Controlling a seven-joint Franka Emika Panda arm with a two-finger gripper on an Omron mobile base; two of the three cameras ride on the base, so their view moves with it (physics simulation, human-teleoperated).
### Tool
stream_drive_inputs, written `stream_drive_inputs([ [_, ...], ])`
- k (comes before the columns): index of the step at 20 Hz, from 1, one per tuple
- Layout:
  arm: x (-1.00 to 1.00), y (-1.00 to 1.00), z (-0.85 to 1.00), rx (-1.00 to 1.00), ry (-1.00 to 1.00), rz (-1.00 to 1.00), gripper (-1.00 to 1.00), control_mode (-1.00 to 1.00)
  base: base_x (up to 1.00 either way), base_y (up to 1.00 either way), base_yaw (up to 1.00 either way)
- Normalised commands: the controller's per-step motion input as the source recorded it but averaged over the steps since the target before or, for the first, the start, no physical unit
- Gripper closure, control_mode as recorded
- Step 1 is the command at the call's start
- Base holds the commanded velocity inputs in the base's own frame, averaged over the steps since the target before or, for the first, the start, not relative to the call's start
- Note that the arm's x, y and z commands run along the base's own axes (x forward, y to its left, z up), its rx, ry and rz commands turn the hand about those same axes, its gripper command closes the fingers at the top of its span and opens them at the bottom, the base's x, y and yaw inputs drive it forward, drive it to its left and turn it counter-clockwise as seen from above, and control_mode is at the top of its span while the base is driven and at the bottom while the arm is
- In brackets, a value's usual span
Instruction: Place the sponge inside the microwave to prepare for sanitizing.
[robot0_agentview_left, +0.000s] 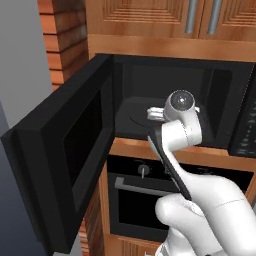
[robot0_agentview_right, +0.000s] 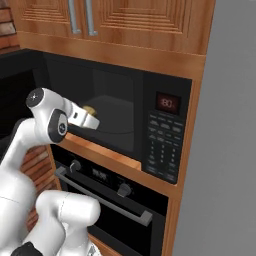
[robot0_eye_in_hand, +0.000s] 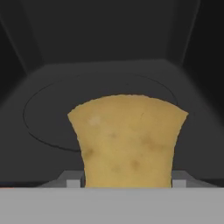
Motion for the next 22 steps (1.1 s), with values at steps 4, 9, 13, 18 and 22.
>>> stream_drive_inputs([
  [4,0.36,-0.02,0.00,0.00,0.00,0.00,1.00,-1.00,0.00,0.00,0.00],
  [9,0.49,-0.11,-0.16,0.00,0.00,0.00,1.00,-1.00,0.00,0.00,0.00],
  [13,0.56,-0.17,-0.13,-0.01,0.00,0.00,1.00,-1.00,0.00,0.00,0.00],
  [18,0.51,-0.24,-0.29,0.00,0.08,0.00,1.00,-1.00,0.00,0.00,0.00],
  [22,0.31,-0.11,-0.29,0.00,0.08,0.00,1.00,-1.00,0.00,0.00,0.00],
])
